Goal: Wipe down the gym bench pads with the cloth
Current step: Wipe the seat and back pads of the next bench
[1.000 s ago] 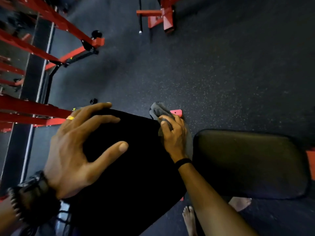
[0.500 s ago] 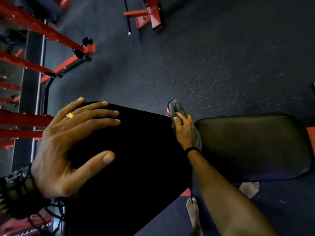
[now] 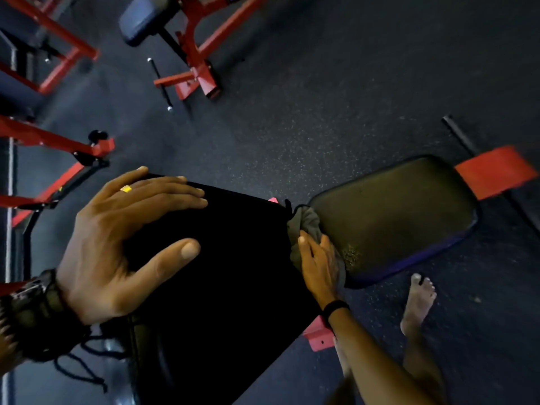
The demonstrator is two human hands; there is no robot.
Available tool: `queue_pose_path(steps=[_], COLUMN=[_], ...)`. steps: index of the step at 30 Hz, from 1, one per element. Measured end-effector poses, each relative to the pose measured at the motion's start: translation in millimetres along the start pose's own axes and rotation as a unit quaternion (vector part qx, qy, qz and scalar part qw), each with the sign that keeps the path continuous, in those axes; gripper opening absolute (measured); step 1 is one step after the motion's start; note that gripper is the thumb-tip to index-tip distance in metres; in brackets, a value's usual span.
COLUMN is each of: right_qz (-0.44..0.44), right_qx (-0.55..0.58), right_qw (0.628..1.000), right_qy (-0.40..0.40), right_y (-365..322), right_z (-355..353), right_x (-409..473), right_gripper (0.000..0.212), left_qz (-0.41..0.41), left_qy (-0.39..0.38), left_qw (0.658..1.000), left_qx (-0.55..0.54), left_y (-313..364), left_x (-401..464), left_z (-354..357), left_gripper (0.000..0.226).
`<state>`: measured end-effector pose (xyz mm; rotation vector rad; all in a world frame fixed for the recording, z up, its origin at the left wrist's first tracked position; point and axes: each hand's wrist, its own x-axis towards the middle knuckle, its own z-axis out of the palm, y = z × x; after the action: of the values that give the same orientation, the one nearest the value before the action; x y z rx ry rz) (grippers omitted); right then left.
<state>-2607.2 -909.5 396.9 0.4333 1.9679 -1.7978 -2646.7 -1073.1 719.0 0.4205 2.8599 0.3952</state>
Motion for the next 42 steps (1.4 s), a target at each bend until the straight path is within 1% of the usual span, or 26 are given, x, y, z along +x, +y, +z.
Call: queue_pose_path(steps=[1, 3, 5, 7, 8, 9, 12, 13, 16, 18, 19, 20, 22, 25, 28, 29, 31, 33, 34, 35, 36, 38, 40, 41, 42], right_qz=[-0.012, -0.066, -0.103, -0.106, -0.095, -0.063, 0.061, 0.083, 0.109, 0.108, 0.111, 0.106, 0.061, 0.014, 0.082, 0.109, 0.132, 0.152, 0.162, 0.165, 0.155, 0.117, 0.115, 0.151, 0.196], right_qx=[-0.007, -0.004, 0.031, 0.015, 0.009, 0.006, -0.017, -0.015, -0.007, 0.013, 0.034, 0.049, 0.071, 0.061, 0.062, 0.065, 0.083, 0.101, 0.104, 0.108, 0.114, 0.101, 0.070, 0.062, 0.060], right_qw=[1.000, 0.998, 0.994, 0.990, 0.990, 0.994, 0.996, 0.995, 0.993, 0.994, 0.993, 0.992, 0.994, 0.997, 0.994, 0.991, 0.987, 0.983, 0.981, 0.980, 0.981, 0.988, 0.990, 0.984, 0.973], right_qy=[0.008, 0.010, -0.030, -0.089, -0.099, -0.091, -0.059, -0.055, -0.035, -0.027, -0.033, -0.040, -0.048, -0.052, -0.026, -0.034, -0.037, -0.015, 0.001, 0.019, 0.023, 0.004, 0.048, 0.075, 0.107], right_y=[-8.4, -36.5, -69.0, -88.4, -84.7, -75.3, -21.4, -3.7, 30.8, 37.7, 32.5, 24.6, 9.9, 4.4, 38.8, 61.8, 98.7, 78.1, 60.3, 28.3, 9.6, -12.7, -17.6, -11.4, -7.4], right_z=[1.1, 3.9, 11.1, 19.2, 24.3, 28.9, 23.2, 15.4, -5.9, -20.1, -23.8, -24.9, -18.5, -6.8, -4.3, -5.9, -6.0, -10.1, -11.9, -14.3, -12.3, -5.4, 0.8, 2.7, 1.7], right_x=[-14.6, -40.5, -42.5, -14.2, 7.7, 31.1, 69.6, 64.8, 20.9, -17.9, -38.8, -56.0, -73.3, -47.0, 4.0, 12.6, 8.2, -29.8, -50.7, -72.9, -89.8, -112.4, -110.2, -98.4, -84.8], right_gripper=[0.041, 0.053, 0.060, 0.059, 0.055, 0.051, 0.043, 0.041, 0.031, 0.017, 0.016, 0.023, 0.043, 0.044, 0.053, 0.059, 0.070, 0.066, 0.067, 0.070, 0.071, 0.062, 0.048, 0.046, 0.047], left_qz=[0.017, 0.037, 0.035, 0.026, 0.023, 0.022, 0.023, 0.022, 0.010, 0.007, 0.004, 0.002, 0.001, -0.004, -0.028, -0.041, -0.052, -0.057, -0.056, -0.050, -0.044, -0.038, -0.045, -0.047, -0.039], left_qy=[0.002, 0.013, 0.014, 0.015, 0.024, 0.033, 0.033, 0.026, 0.022, 0.014, 0.012, 0.012, 0.018, 0.029, 0.034, 0.034, 0.032, 0.043, 0.050, 0.056, 0.060, 0.062, 0.058, 0.057, 0.059], left_qw=[1.000, 0.999, 0.999, 1.000, 0.999, 0.999, 0.999, 0.999, 1.000, 1.000, 1.000, 1.000, 1.000, 1.000, 0.999, 0.999, 0.998, 0.997, 0.997, 0.997, 0.997, 0.997, 0.997, 0.997, 0.997], left_qx=[-0.004, -0.004, 0.001, -0.007, -0.007, -0.006, -0.009, -0.008, -0.005, 0.009, 0.014, 0.013, 0.005, -0.002, -0.009, -0.007, -0.002, -0.008, -0.009, -0.008, -0.007, -0.010, -0.014, -0.015, -0.019], left_y=[2.2, 7.1, 9.1, 7.5, 6.4, 6.7, 7.2, 6.9, 7.8, 7.2, 7.3, 6.6, 7.0, 9.8, 6.5, 4.7, 1.3, 2.8, 5.0, 7.0, 7.3, 5.2, 0.8, -0.2, 0.9], left_x=[1.0, 4.4, 5.3, 6.4, 6.1, 5.7, 7.0, 7.8, 7.5, 8.3, 8.4, 8.3, 8.3, 7.5, 4.2, 3.2, 0.8, -0.2, 0.6, 1.5, 2.6, 3.0, 3.9, 3.7, 3.9], left_z=[-0.9, -1.9, -0.2, -0.3, -0.1, 0.1, 0.2, 0.1, -1.5, -1.7, -1.5, -1.0, 0.3, 2.3, 3.0, 3.8, 4.5, 2.9, 2.7, 2.8, 3.4, 3.8, 3.2, 2.9, 2.4], left_gripper=[0.055, 0.046, 0.041, 0.040, 0.040, 0.040, 0.039, 0.038, 0.040, 0.042, 0.043, 0.043, 0.042, 0.039, 0.047, 0.052, 0.059, 0.062, 0.064, 0.064, 0.064, 0.065, 0.071, 0.072, 0.066])
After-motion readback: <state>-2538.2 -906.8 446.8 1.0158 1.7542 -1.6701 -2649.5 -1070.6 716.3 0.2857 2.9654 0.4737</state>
